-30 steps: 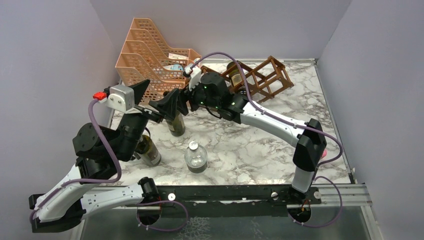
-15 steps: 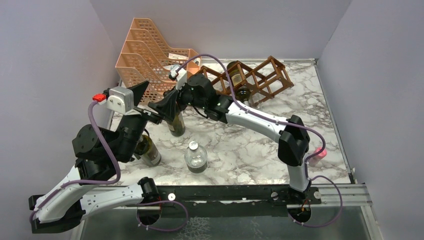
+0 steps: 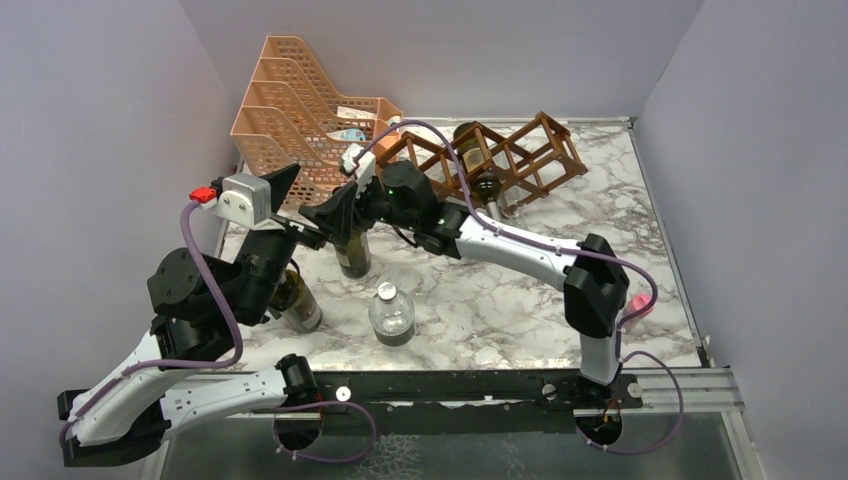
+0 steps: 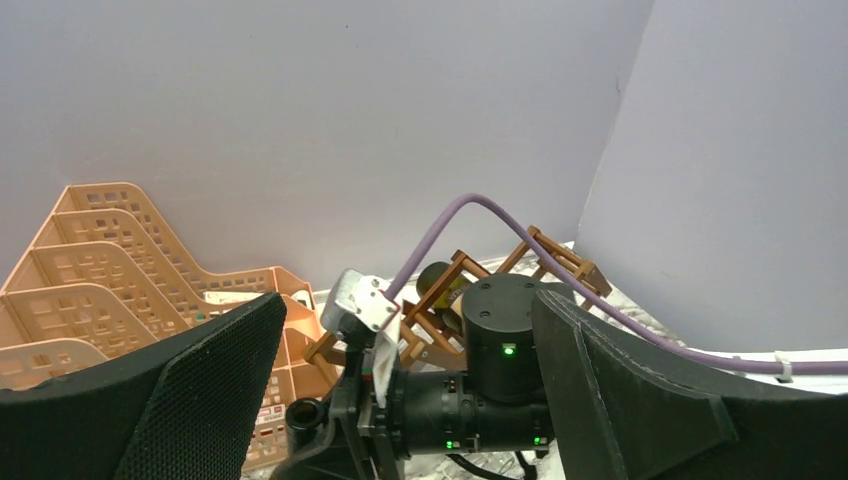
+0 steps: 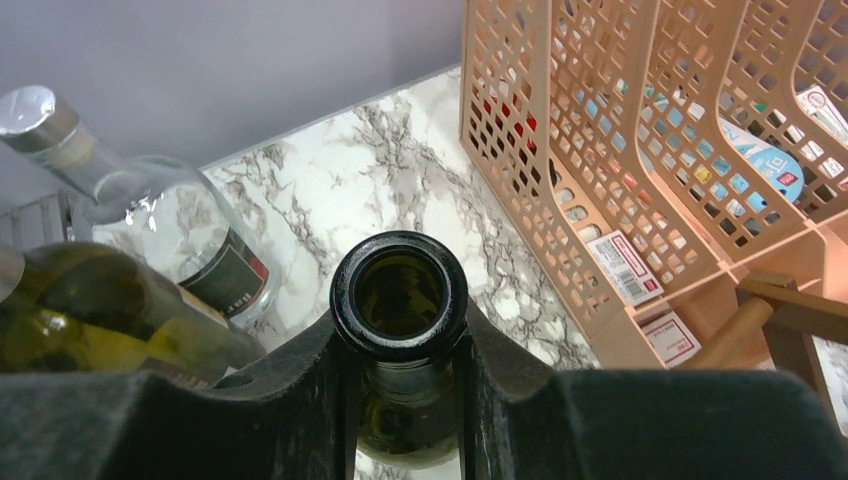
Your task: Put the wine bottle on the wine rack
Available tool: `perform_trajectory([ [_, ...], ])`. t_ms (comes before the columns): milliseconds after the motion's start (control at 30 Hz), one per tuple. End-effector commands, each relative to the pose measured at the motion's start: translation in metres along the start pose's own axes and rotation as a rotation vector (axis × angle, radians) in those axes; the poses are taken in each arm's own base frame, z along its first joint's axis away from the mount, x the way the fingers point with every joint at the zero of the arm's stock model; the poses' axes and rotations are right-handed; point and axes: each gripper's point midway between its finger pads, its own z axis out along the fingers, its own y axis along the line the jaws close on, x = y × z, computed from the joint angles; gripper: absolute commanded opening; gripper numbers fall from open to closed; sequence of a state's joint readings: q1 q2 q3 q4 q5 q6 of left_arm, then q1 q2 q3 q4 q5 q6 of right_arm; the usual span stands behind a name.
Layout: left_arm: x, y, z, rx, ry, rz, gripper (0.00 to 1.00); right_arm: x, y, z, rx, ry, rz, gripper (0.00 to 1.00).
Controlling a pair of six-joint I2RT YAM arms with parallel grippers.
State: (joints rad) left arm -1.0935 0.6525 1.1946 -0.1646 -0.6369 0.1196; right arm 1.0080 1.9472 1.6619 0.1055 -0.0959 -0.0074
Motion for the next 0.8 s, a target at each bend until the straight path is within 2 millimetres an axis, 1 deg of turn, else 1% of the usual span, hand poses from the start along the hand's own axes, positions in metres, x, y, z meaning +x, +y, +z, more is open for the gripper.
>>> perform_trajectory([
  [0,-0.002,-0.005,0.001,0.020,-0.003,-0.020,0.99,-0.052,-0.002,-0.032,0.044,-0.140,-0.027,0.06],
  [133,0.000,-0.015,0.006,0.051,0.002,-0.026,0.99,-0.059,-0.009,-0.059,0.100,-0.156,-0.027,0.04],
  [233,0.008,-0.022,0.010,0.069,0.019,-0.026,0.99,-0.056,-0.013,-0.081,0.133,-0.147,-0.020,0.03],
  [267,0.011,-0.024,0.011,0.073,0.026,-0.028,0.99,-0.052,-0.015,-0.089,0.148,-0.138,-0.016,0.02],
  [300,0.015,-0.026,0.011,0.078,0.033,-0.032,0.99,-0.055,-0.016,-0.101,0.161,-0.143,-0.009,0.02],
  [400,0.026,-0.031,0.012,0.089,0.055,-0.040,0.99,-0.040,-0.021,-0.127,0.203,-0.099,0.006,0.02],
  [567,0.054,-0.044,0.014,0.120,0.112,-0.056,0.99,-0.020,-0.024,-0.172,0.251,-0.053,0.043,0.02],
  [767,0.098,-0.063,0.013,0.177,0.197,-0.083,0.99,0.004,-0.027,-0.217,0.304,-0.022,0.098,0.02],
])
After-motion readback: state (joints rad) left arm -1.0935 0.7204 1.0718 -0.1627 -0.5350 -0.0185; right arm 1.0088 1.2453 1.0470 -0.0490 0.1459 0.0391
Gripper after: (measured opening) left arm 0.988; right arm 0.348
